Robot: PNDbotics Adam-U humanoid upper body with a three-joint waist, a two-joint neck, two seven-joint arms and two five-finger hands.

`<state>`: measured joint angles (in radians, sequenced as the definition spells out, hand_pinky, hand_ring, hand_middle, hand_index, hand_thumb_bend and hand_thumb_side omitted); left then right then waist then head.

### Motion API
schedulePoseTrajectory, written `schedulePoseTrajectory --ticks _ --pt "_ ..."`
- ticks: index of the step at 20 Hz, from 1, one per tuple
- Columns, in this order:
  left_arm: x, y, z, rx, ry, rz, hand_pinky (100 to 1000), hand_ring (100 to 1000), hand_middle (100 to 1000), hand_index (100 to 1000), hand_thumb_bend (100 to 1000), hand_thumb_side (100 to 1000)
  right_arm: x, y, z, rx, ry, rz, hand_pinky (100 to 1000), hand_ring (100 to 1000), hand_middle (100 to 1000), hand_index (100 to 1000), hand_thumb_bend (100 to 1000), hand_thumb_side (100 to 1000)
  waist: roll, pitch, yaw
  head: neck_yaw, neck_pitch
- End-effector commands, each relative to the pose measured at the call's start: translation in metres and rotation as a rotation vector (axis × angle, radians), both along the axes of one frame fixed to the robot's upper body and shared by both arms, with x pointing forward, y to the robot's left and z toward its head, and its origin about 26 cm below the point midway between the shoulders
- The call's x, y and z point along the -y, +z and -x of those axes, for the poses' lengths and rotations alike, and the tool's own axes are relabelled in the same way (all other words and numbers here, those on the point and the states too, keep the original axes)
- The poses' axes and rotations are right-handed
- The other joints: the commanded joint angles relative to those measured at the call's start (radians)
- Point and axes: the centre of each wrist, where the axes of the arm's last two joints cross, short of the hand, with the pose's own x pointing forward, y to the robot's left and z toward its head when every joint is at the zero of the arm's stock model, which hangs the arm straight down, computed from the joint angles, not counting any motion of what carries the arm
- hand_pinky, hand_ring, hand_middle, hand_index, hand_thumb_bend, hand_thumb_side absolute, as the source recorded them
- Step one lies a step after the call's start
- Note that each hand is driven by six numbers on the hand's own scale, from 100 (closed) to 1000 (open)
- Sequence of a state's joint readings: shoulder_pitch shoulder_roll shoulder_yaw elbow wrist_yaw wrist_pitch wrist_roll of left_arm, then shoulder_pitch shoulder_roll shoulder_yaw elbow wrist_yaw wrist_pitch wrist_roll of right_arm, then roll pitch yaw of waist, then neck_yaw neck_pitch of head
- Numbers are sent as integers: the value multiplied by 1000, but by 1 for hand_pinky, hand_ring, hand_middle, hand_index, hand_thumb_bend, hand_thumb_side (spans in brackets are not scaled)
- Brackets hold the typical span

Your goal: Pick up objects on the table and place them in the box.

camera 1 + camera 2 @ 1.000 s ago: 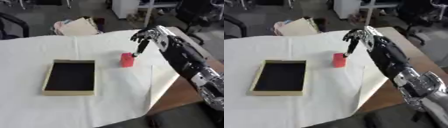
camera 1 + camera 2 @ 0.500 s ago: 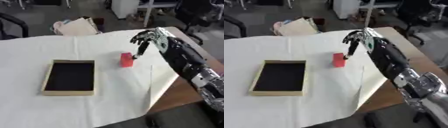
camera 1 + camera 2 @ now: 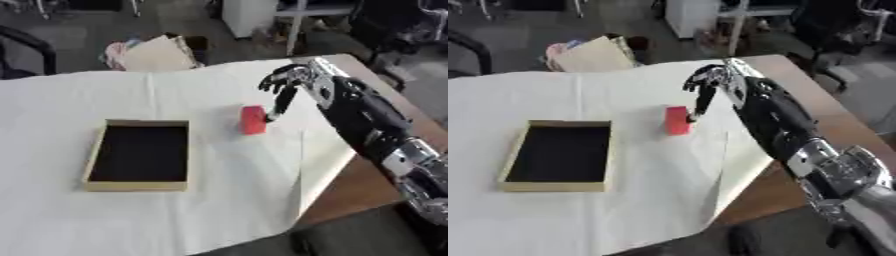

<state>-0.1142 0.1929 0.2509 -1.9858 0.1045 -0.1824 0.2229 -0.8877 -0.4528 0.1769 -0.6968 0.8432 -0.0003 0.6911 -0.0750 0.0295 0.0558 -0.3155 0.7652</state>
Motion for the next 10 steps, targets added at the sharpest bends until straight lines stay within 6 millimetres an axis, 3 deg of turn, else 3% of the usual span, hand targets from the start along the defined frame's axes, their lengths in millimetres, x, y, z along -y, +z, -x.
schedulePoseTrajectory --ticks 1,10 --pt "-1 8 0 23 3 -23 806 531 595 797 245 458 1 12 -3 34 1 2 845 924 937 997 443 216 5 -8 1 -2 5" --pt "-1 8 0 25 1 -21 806 531 595 797 244 459 -7 -1 -3 24 7 -13 840 921 929 989 422 211 8 -5 7 -5 5"
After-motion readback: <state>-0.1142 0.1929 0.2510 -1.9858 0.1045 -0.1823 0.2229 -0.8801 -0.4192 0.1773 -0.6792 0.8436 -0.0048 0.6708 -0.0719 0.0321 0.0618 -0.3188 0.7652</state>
